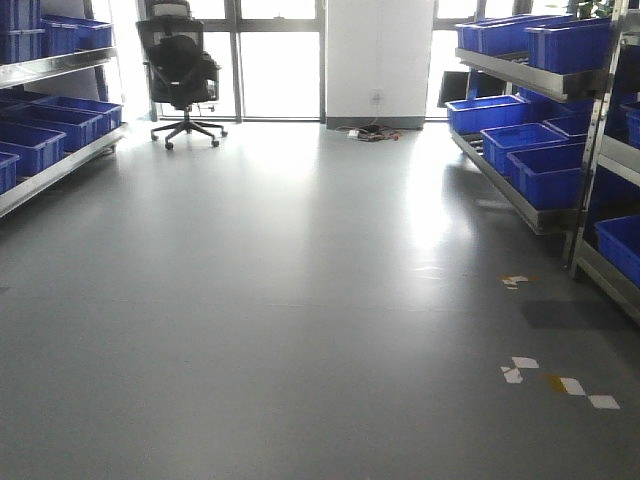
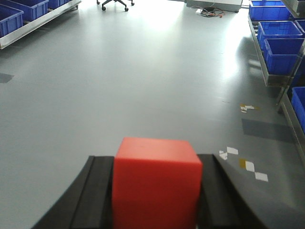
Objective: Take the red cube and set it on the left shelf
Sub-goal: 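Drive the base to the shelf rack of blue crates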
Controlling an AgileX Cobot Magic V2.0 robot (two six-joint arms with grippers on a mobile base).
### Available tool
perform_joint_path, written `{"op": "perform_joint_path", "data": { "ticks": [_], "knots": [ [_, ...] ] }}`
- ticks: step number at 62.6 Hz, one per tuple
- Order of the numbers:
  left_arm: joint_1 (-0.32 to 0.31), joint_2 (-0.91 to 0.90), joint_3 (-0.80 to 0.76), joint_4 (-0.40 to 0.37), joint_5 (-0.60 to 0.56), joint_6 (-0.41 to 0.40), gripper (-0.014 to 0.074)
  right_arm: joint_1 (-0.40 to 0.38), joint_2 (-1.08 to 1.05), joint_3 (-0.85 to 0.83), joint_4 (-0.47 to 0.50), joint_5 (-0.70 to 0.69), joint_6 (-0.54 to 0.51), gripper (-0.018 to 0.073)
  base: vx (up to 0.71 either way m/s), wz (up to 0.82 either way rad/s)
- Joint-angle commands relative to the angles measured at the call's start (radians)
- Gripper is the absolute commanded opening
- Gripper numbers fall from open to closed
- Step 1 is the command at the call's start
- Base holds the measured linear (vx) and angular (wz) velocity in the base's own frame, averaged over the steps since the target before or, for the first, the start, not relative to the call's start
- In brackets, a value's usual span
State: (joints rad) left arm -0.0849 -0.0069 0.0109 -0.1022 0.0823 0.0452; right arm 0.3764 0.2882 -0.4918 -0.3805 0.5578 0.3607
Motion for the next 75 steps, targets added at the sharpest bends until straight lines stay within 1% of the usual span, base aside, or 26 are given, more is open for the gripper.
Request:
{"op": "perform_joint_path", "data": {
  "ticks": [1, 39, 53, 75],
  "knots": [
    [-0.006, -0.012, 0.024, -0.004, -0.089, -0.005, 0.0102, -0.006, 0.008, -0.029, -0.029, -0.075, -0.009, 0.0127, 0.57, 0.02],
    [-0.006, -0.012, 0.024, -0.004, -0.089, -0.005, 0.0102, -0.006, 0.008, -0.029, -0.029, -0.075, -0.009, 0.0127, 0.59, 0.13],
    [-0.006, -0.012, 0.024, -0.004, -0.089, -0.005, 0.0102, -0.006, 0.008, -0.029, -0.029, -0.075, -0.009, 0.0127, 0.65, 0.45],
    [-0.006, -0.012, 0.024, -0.004, -0.089, -0.005, 0.0102, -0.006, 0.008, -0.029, -0.029, -0.075, -0.009, 0.0127, 0.69, 0.61]
  ]
}}
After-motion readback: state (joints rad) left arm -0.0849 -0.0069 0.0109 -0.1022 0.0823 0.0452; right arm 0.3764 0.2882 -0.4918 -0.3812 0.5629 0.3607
